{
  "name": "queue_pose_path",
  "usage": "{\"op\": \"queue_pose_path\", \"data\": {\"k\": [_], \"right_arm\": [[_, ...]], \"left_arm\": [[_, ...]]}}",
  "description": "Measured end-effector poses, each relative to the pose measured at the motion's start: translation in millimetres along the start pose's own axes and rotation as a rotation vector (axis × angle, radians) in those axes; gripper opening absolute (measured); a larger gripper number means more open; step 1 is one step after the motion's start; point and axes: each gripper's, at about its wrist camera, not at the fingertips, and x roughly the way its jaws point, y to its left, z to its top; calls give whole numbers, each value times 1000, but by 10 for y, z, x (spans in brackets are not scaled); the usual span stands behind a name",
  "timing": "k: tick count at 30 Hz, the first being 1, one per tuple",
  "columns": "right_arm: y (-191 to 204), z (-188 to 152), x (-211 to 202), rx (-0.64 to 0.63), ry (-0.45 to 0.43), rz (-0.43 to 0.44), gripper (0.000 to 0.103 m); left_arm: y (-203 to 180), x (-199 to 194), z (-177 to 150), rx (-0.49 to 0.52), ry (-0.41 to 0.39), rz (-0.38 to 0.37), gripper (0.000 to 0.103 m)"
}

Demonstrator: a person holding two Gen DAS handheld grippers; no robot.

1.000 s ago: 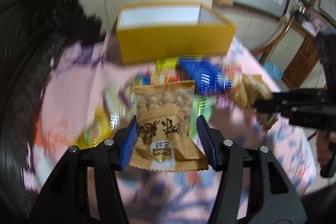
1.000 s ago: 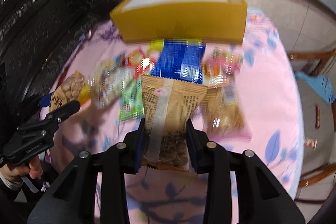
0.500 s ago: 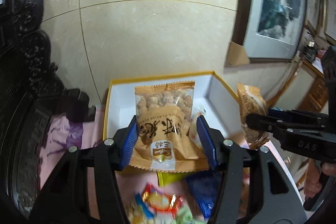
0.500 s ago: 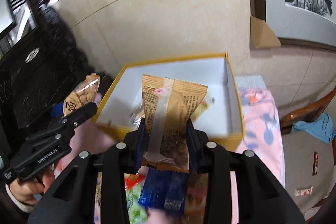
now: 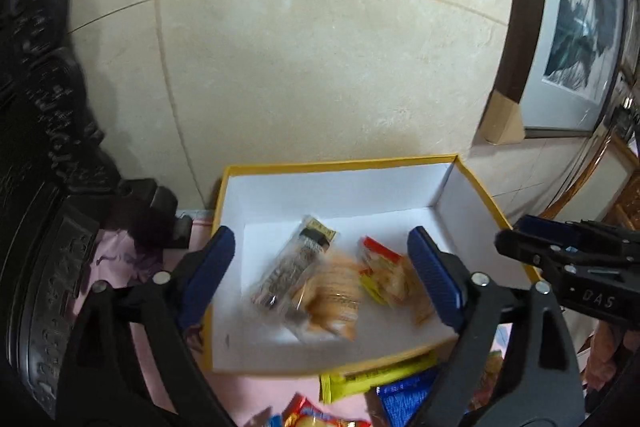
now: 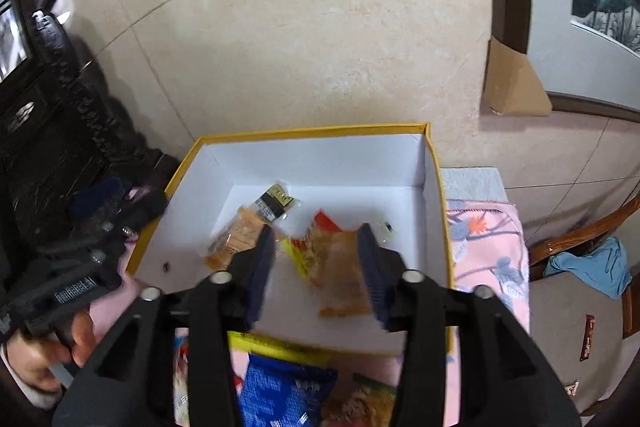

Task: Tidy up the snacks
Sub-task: 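Carry both pouches into the yellow box and release them, then grasp the clear bag of biscuits with the right gripper, then grasp the white bag of round puffs with the left gripper while the right gripper holds the biscuit bag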

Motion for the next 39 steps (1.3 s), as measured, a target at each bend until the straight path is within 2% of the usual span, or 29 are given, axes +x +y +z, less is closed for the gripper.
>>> {"op": "queue_pose_path", "data": {"k": [2,8,13,18,22,28,32,39], "right_arm": [[-31,-155,-87,0,13,16,60],[-4,-902,-194,60,138,74,60],[-19,-1543,-218,60,227,16,60],[-46,-1950,-186,6,292,-38,60],[-9,-2080,-46,-57,313,-110,61],[60,-2145,139,-127,332,-137,67],[1,-2200,104,-87,321,-108,65],[-16,-2289,20,-62,307,-94,61]], "left_arm": [[64,-151,-141,-13,-6,19,94],[301,-490,-770,-31,40,69,95],[487,-734,-1323,-37,105,104,95],[588,-936,-1764,-35,165,99,95],[627,-1051,-2062,-39,227,100,95],[431,-1153,-2215,-16,250,44,95],[195,-1109,-2267,20,262,4,95],[119,-818,-2388,23,291,25,95]]}}
